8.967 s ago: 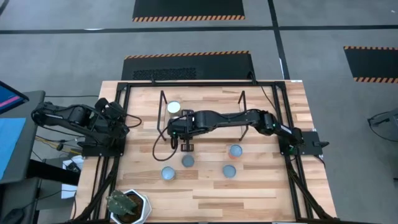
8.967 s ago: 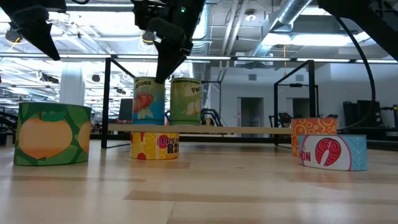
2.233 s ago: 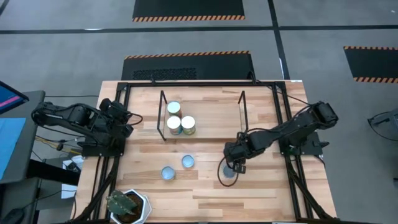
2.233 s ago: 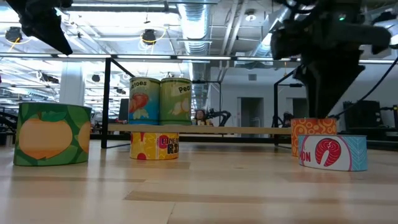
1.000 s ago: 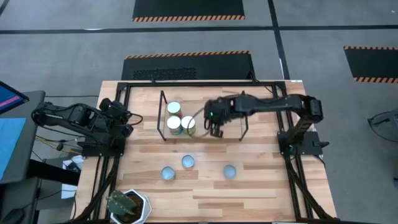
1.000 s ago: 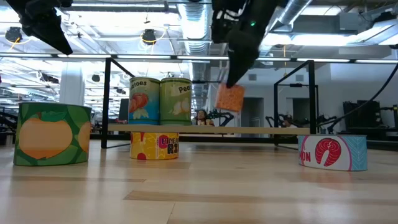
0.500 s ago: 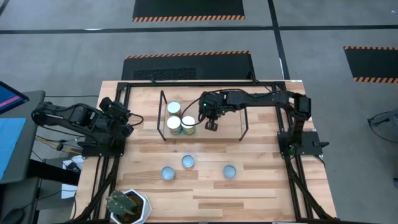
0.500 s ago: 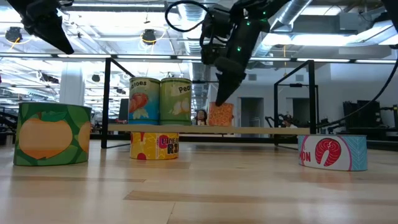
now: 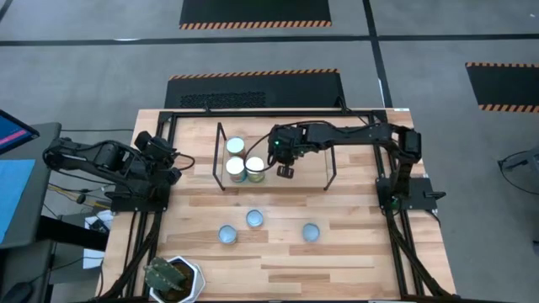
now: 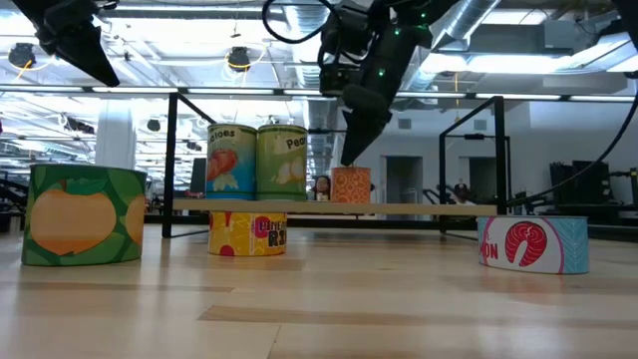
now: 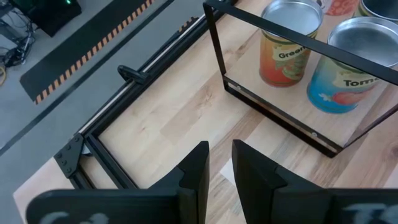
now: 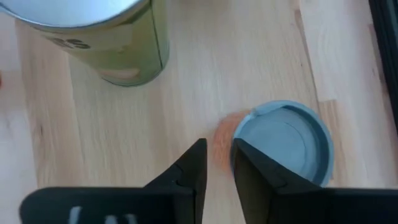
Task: Pick and place cans onto a shelf
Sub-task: Put the canned saucy meatballs on the shelf, then put the canned salmon on the shelf
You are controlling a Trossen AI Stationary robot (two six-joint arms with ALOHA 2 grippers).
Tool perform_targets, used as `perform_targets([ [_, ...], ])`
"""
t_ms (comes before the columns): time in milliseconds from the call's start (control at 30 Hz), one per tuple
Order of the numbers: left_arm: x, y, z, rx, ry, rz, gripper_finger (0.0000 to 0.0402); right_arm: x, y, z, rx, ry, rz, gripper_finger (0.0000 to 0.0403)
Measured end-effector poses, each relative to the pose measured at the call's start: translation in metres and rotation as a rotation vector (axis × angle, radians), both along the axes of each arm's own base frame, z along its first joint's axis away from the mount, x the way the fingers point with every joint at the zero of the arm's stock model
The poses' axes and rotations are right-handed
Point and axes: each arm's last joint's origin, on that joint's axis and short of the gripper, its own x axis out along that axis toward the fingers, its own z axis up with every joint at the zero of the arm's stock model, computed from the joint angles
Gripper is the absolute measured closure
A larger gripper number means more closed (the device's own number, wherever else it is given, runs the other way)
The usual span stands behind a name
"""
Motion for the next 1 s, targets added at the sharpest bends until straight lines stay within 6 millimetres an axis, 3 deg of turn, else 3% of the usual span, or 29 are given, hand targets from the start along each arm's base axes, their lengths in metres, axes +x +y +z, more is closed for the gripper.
perform_targets([
  [100, 0.0, 0.0, 0.0, 0.001, 0.002, -0.003, 0.0341, 0.0, 0.011, 0.012, -0.008, -0.019, 0.024, 0.0301],
  [233, 0.0, -0.001, -0.001, -0.053, 0.01, -0.019, 0.0341, -0.007, 0.042, 0.05, -0.002, -0.09, 0.074, 0.0304],
  [400, 0.0, -0.004, -0.003, -0.137, 0.054, -0.087, 0.0341, -0.038, 0.092, 0.088, 0.084, -0.117, 0.075, 0.0305],
  [500, 0.0, -0.005, -0.004, -0.181, 0.07, -0.115, 0.0341, -0.056, 0.121, 0.099, 0.128, -0.139, 0.078, 0.0305],
  [600, 0.0, -0.006, -0.004, -0.211, 0.078, -0.13, 0.0341, -0.071, 0.15, 0.097, 0.118, -0.139, 0.052, 0.0305],
  [767, 0.0, -0.006, -0.004, -0.223, 0.081, -0.135, 0.0341, -0.093, 0.189, 0.077, 0.036, -0.12, 0.019, 0.0305],
  [1000, 0.0, -0.006, -0.004, -0.224, 0.081, -0.136, 0.0341, -0.102, 0.21, 0.049, -0.036, -0.138, -0.109, 0.0305],
])
